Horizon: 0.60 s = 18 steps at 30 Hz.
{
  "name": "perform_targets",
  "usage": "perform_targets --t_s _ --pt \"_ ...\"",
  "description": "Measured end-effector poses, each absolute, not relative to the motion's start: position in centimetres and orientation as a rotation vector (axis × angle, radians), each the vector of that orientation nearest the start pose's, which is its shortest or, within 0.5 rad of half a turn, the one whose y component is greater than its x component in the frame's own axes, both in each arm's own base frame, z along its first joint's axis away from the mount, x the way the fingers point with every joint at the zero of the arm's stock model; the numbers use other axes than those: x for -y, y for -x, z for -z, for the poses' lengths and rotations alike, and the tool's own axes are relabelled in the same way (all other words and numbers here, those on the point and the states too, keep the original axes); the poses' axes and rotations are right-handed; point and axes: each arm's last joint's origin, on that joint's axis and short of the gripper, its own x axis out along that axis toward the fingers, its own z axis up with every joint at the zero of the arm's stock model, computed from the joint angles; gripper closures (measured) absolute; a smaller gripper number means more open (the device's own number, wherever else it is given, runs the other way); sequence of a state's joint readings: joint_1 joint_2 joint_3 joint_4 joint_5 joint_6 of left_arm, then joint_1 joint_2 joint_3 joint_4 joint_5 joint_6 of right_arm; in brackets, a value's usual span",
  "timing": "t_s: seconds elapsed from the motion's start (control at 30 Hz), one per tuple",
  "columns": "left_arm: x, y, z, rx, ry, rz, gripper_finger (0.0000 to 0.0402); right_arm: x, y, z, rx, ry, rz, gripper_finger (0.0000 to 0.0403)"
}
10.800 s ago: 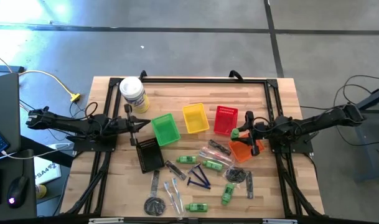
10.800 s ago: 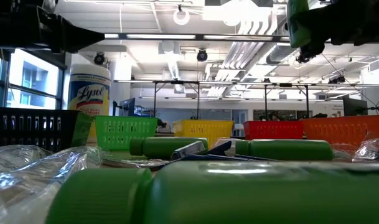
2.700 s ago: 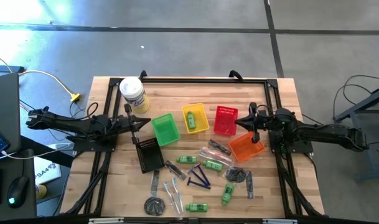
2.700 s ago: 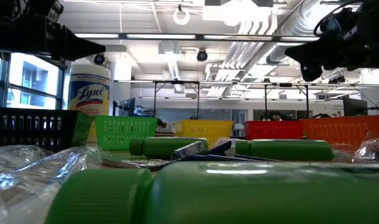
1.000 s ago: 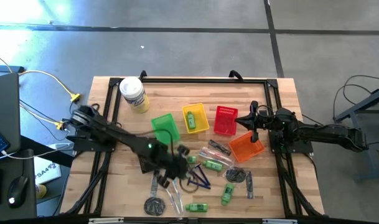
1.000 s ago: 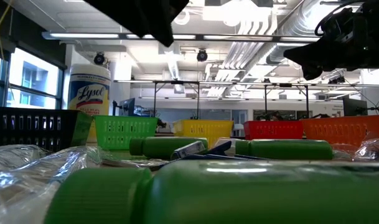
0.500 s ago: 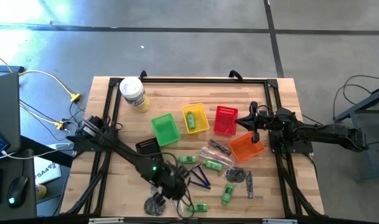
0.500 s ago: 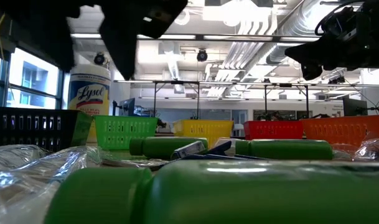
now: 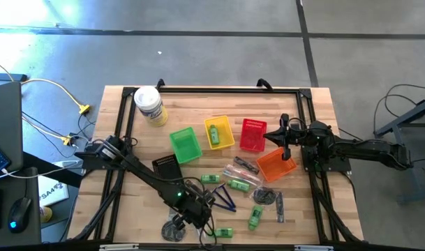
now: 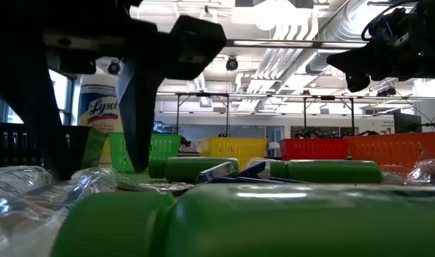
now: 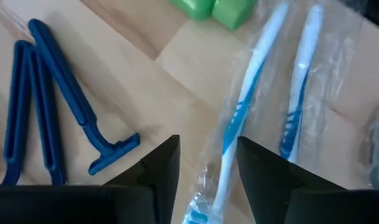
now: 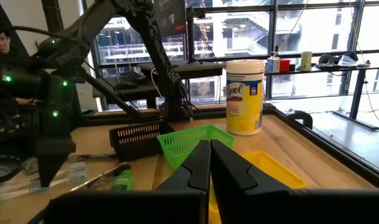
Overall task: Pick & Place Travel size toiletries
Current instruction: Put the blue toothbrush into the green bin
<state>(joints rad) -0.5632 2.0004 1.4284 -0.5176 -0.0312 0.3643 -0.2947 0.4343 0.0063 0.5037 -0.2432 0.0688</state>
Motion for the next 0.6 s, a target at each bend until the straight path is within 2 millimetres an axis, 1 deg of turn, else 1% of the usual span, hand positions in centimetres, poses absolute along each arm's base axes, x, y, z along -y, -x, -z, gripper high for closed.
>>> perform_targets --t_s 0.33,0.6 --pt "22.0 -34.9 -17.5 -0.964 -0.68 0.712 0.025 3.0 -12.1 -17.5 0.074 -0.063 0.056 0.0398" --pt "22.0 -34.9 -16.3 -1.009 -0.698 0.709 0.025 3.0 -12.1 -17.4 0.066 -0.066 0.056 0.0398"
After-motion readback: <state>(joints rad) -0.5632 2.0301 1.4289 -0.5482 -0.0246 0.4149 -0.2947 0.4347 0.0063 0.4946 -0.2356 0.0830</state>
